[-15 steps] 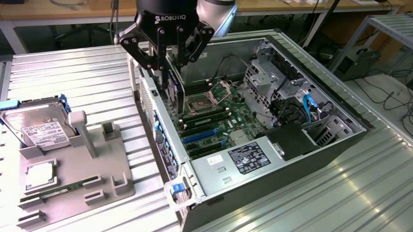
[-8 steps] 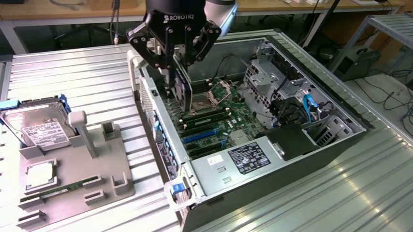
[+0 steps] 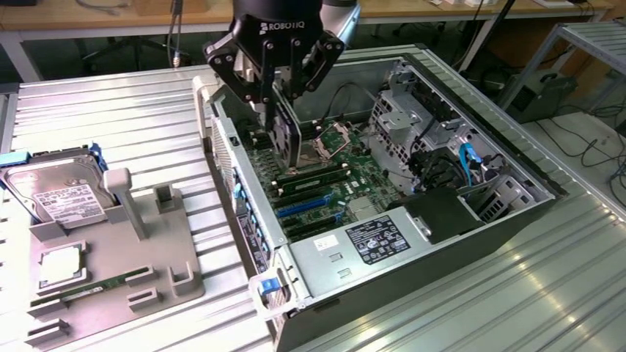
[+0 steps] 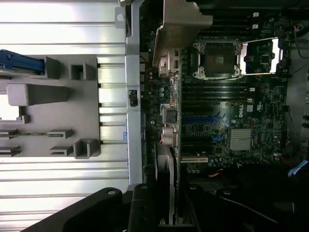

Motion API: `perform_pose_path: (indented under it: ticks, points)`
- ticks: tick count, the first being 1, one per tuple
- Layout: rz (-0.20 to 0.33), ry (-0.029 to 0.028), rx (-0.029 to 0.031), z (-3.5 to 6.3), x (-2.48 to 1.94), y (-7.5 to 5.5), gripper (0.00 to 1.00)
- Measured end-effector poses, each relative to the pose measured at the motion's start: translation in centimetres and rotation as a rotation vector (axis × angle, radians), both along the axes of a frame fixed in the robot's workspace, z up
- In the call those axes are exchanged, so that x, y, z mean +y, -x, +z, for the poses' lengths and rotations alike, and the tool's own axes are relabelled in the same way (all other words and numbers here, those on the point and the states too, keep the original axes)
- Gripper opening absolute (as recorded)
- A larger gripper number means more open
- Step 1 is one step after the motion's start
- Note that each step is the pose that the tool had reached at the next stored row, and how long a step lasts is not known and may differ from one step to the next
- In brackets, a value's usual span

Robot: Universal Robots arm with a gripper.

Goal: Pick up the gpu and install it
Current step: 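Pick up the gpu and move the gpu toward the slot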

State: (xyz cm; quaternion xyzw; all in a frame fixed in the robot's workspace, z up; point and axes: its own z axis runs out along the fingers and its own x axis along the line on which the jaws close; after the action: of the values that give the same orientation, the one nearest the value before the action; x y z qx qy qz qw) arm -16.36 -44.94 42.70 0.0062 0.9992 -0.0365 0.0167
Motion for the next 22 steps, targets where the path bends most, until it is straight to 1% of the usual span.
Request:
perform_pose_path:
  ticks: [8,22]
  points:
    - [0.000,0.0000,0.0000,-0.01,0.00,-1.2,0.27]
    - [0.000,0.0000,-0.0003,-0.10,0.00,-2.1,0.27]
